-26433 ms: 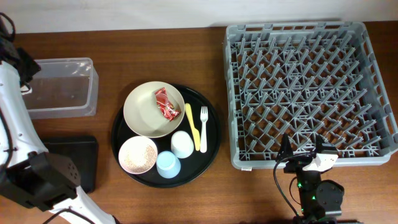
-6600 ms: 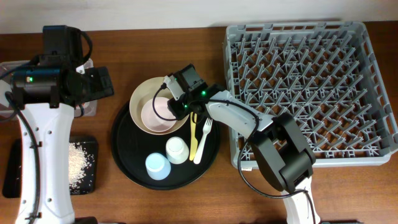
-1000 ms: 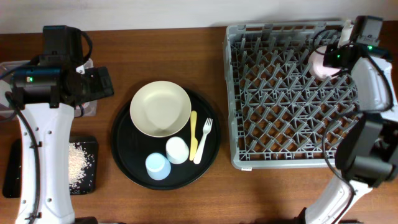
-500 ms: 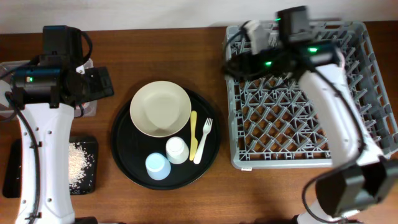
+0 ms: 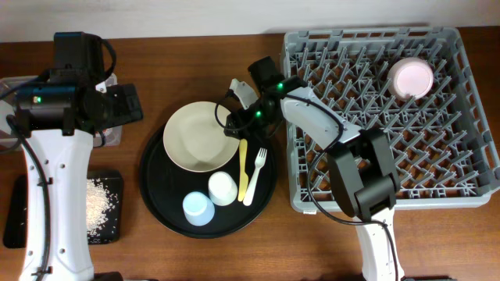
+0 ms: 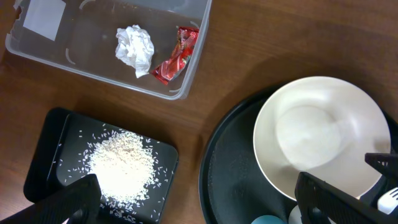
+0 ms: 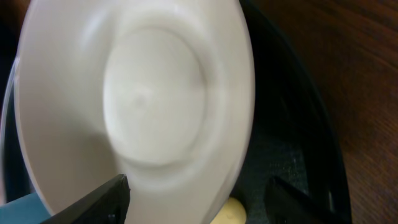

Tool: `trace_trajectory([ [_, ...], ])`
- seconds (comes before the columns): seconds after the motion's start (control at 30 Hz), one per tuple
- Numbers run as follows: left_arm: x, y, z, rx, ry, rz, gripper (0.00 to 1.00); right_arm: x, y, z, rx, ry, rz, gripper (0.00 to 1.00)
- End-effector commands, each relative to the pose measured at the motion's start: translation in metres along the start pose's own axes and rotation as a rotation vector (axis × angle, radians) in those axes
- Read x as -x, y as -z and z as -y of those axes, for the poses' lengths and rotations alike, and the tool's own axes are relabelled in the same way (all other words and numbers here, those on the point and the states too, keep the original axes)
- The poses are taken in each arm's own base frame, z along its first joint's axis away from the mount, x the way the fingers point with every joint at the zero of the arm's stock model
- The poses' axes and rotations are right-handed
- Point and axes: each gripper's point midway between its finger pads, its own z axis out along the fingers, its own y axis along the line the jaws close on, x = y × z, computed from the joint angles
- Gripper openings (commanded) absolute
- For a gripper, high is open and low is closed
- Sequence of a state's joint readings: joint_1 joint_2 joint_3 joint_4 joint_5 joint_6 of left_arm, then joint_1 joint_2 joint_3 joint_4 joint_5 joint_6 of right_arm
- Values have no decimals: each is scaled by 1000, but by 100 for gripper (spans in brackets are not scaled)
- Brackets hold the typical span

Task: Sort waste into correct bins and load items into the dishwasher rack
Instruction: 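Reach the right gripper to the beige plate's rim on the tray, then grasp the beige plate rim with the right gripper and lift it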

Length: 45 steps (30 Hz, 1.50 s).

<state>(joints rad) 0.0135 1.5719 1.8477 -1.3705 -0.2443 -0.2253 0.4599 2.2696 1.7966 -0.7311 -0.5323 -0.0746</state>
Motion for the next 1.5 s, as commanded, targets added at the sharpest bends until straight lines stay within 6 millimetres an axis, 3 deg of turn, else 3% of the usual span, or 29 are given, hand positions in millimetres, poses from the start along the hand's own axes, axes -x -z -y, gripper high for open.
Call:
trace_trajectory([
  [0.0, 2, 2, -3, 10, 10, 11, 99, -3, -7, 5, -65, 10, -15, 67],
  [0.2, 2, 2, -3, 10, 10, 11, 99, -6, -16, 0, -60, 24, -23, 51],
  [0.3, 2, 2, -3, 10, 10, 11, 99, -5, -16, -1, -59, 27, -19, 31],
  [0.4, 2, 2, -3, 10, 10, 11, 99, -5, -16, -1, -59, 27, -20, 23],
  [0.53, 2, 2, -3, 10, 10, 11, 99, -5, -16, -1, -58, 27, -17, 4],
  [0.63, 2, 2, -3, 10, 10, 11, 99, 0, -12, -3, -56, 0, -4, 4],
  [0.73, 2, 2, -3, 10, 10, 11, 99, 25, 4, -11, -57, 3, 60, 4],
  [0.9, 2, 2, -3, 10, 10, 11, 99, 108, 83, -50, -56, 58, 292, 4],
  [0.97, 2, 2, -3, 10, 10, 11, 99, 121, 125, -51, -100, 35, 319, 4],
  [1.0, 2, 2, -3, 10, 10, 11, 99, 119, 150, -39, -195, 0, 313, 4],
  [1.07, 2, 2, -3, 10, 10, 11, 99, 106, 203, -8, -425, -68, 291, 4],
  [1.13, 2, 2, -3, 10, 10, 11, 99, 85, 269, 18, -641, -143, 290, 4],
  [1.17, 2, 2, -3, 10, 10, 11, 99, 72, 313, 29, -749, -188, 313, 4],
  [1.23, 2, 2, -3, 10, 10, 11, 99, 51, 361, 43, -876, -253, 338, 4],
  [1.3, 2, 2, -3, 10, 10, 11, 99, 22, 407, 61, -1018, -355, 353, 4],
  [1.4, 2, 2, -3, 10, 10, 11, 99, -10, 456, 96, -1159, -533, 403, 4],
  [1.47, 2, 2, -3, 10, 10, 11, 99, -29, 482, 109, -1244, -611, 418, 4],
])
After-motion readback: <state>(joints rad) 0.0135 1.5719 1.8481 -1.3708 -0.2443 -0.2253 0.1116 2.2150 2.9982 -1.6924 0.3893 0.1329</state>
